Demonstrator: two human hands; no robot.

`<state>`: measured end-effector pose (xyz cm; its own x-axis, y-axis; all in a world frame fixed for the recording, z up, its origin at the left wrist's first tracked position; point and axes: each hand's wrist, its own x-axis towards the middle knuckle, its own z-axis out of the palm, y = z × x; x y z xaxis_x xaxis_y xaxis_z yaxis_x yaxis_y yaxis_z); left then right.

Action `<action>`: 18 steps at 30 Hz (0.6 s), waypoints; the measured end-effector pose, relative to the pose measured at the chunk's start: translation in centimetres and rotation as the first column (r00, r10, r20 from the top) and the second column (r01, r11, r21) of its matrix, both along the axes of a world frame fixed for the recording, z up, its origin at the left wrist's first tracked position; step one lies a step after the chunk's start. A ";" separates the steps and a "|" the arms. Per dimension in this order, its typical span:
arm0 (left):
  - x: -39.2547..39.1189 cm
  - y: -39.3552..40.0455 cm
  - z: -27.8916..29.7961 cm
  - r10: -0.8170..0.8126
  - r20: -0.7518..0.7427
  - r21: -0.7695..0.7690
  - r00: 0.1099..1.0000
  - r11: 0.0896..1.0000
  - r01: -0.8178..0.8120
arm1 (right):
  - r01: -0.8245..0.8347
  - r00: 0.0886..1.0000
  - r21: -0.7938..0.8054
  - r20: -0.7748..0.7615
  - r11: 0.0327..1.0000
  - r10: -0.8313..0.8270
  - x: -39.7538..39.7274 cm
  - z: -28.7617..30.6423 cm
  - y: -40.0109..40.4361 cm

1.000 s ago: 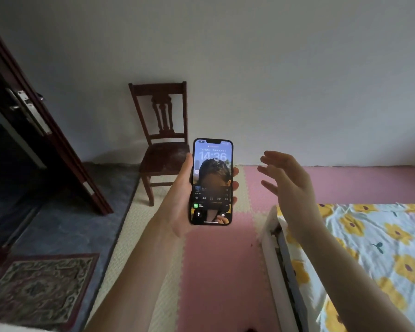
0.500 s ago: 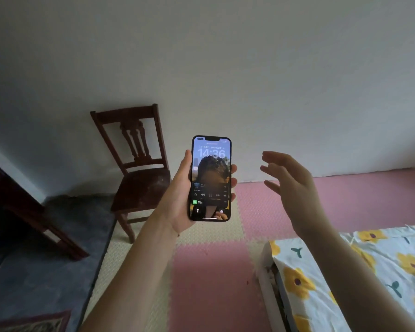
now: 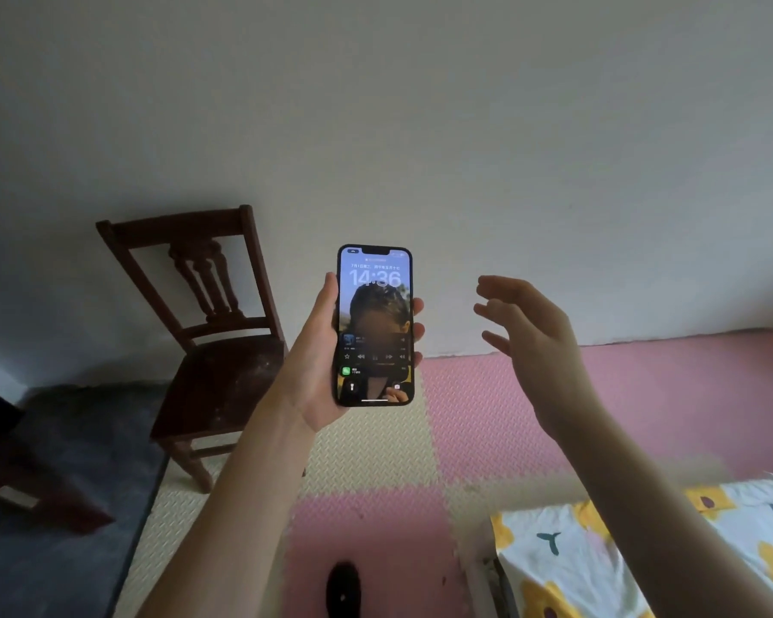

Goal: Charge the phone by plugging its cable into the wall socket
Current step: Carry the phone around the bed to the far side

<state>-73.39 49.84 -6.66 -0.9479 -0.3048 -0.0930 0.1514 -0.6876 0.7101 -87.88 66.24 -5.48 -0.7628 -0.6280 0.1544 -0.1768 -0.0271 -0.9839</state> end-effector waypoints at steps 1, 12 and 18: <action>-0.9 -1.2 -0.1 -0.003 0.000 -0.001 1.000 1.000 0.003 | 0.003 1.000 -0.003 -0.002 1.000 -0.003 -0.8 -0.1 -1.2; -12.5 -19.5 0.8 -0.086 -0.001 -0.051 0.996 0.995 0.086 | 0.108 0.994 -0.011 -0.009 0.994 -0.109 -11.1 0.0 -17.4; -20.9 -25.4 1.3 -0.210 0.001 -0.040 0.978 0.977 0.210 | 0.211 0.977 0.005 -0.021 0.977 -0.211 -16.6 0.4 -22.4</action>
